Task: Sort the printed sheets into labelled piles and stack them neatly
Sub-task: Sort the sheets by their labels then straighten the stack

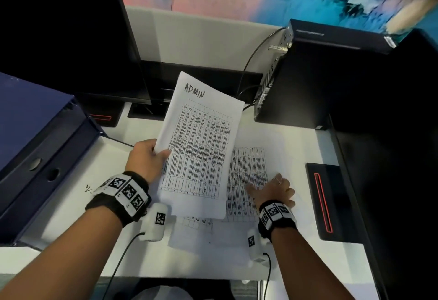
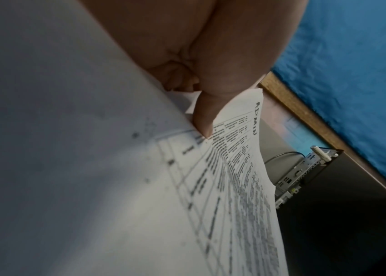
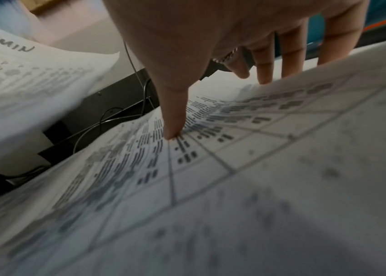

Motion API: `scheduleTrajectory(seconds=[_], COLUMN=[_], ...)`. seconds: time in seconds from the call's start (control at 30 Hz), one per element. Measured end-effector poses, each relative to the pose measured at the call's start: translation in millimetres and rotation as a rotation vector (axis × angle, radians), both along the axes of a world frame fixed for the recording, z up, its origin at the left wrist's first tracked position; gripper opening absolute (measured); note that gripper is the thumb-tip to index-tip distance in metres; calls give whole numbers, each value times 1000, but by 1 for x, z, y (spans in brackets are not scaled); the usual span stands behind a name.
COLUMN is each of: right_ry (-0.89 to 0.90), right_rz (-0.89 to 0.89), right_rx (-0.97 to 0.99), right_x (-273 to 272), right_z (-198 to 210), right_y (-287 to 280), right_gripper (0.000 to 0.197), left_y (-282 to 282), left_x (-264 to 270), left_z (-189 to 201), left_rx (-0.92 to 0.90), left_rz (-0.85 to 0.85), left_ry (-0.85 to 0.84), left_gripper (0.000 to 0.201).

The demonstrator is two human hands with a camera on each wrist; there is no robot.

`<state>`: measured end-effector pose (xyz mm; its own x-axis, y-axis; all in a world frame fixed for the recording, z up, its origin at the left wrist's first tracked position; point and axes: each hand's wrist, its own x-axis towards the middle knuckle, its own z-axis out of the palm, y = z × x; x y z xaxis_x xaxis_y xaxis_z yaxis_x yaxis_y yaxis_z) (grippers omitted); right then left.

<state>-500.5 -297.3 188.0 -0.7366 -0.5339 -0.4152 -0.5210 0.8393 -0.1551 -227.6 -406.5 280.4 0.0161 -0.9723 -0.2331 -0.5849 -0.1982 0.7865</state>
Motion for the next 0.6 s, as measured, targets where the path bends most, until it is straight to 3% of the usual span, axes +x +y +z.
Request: scheduleTrajectory(seconds=[0.2,0.33,0.5,0.6], right_ry=[-41,-170,-229,-179], right_rz=[-32,-89,-111,-100], right_rx=[72,-23,-166,-299], right_x=[-8,-9,-9,-18], right_z=[-3,-4,6,35], right_y=[-11,-12,-5,4], right_gripper=[134,127,79,47], left_y=[-5,-4,-1,3], left_x=[-1,-2,3,5], left_z=[-5,-8,-13,-16], left_rx=[45,33,37,47], left_rz=[-42,-44,-36,-50], left_ry=[24,25,0,-51], left_gripper=[7,10,8,8])
